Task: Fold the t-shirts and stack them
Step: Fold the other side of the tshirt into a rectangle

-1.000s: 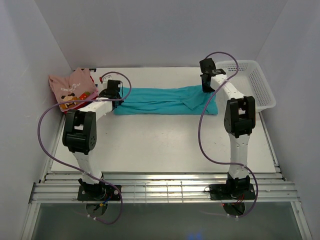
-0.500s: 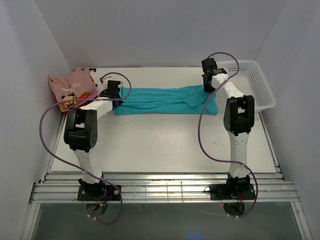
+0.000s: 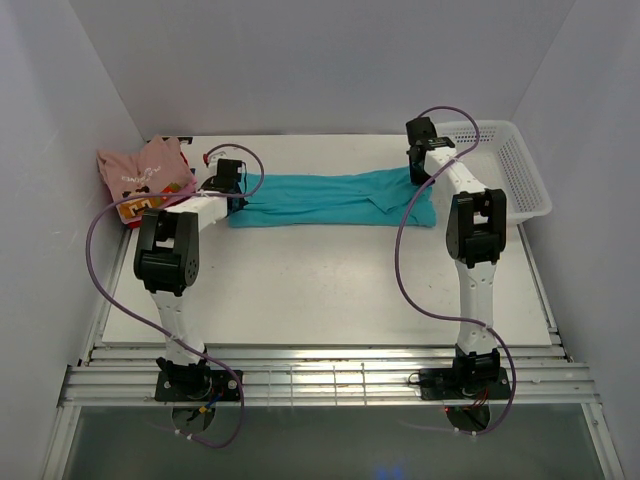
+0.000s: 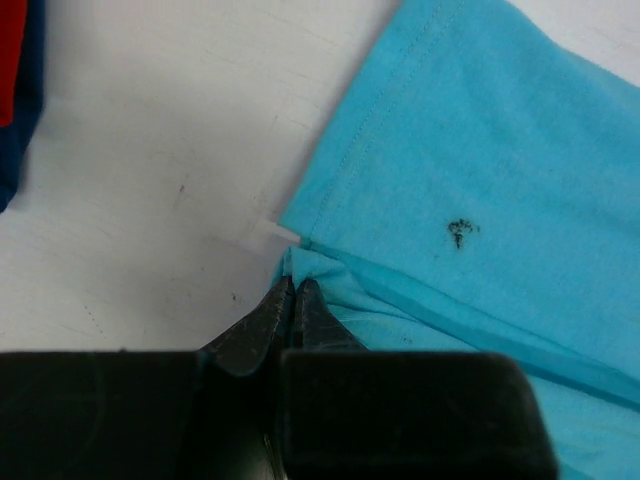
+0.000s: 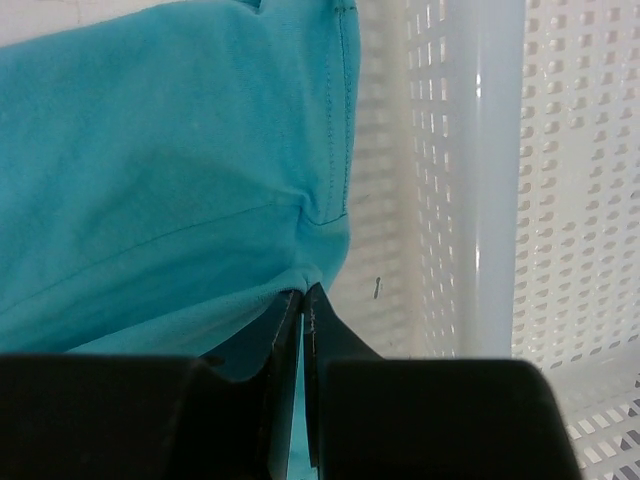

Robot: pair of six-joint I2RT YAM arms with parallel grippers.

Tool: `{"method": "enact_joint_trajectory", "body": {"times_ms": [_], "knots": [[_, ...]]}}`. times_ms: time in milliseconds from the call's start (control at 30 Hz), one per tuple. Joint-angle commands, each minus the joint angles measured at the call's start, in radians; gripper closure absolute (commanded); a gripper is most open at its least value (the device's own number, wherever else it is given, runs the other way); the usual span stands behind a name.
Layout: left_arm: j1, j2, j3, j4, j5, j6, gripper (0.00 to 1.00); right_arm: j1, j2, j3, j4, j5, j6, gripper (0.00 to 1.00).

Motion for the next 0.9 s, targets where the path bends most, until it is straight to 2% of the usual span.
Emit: {"method": "enact_joint_trajectory", "body": {"times_ms": [0,67,100,167,200,333,467,567,700,867], "knots": [[0.012,-0.025,0.057,0.014,-0.017,0.019,0.89,-0.015,0.015,0.052,0.013,0.028,-0.012,0.92],[0.012,-0.034,0.072,0.023,-0.018,0.022,0.83,-0.015,0.01,0.05,0.028,0.031,-0.015,0.89],[0.013,-0.04,0.075,0.035,-0.021,0.024,0.77,-0.015,0.006,0.047,0.036,0.034,-0.018,0.75],[0.013,-0.077,0.082,0.057,-0.032,0.032,0.67,-0.015,-0.014,0.033,0.059,0.046,-0.024,0.64],[0.012,-0.091,0.085,0.078,-0.049,0.033,0.59,-0.015,-0.026,0.027,0.065,0.05,-0.027,0.59],[0.012,-0.16,0.111,0.11,-0.089,0.056,0.5,-0.015,-0.117,-0.052,0.117,0.077,-0.04,0.54],[0.007,-0.2,0.114,0.104,-0.035,0.027,0.48,-0.014,-0.249,-0.169,0.159,0.01,-0.034,0.54],[-0.039,-0.246,0.02,0.161,0.031,-0.024,0.49,-0.003,-0.319,-0.276,0.197,-0.093,-0.024,0.55],[-0.206,-0.211,-0.049,0.256,0.086,-0.011,0.52,0.02,-0.362,-0.405,0.275,-0.275,-0.023,0.55],[-0.339,-0.079,0.028,0.276,0.238,-0.016,0.58,0.054,-0.332,-0.428,0.288,-0.398,-0.027,0.57]]}}
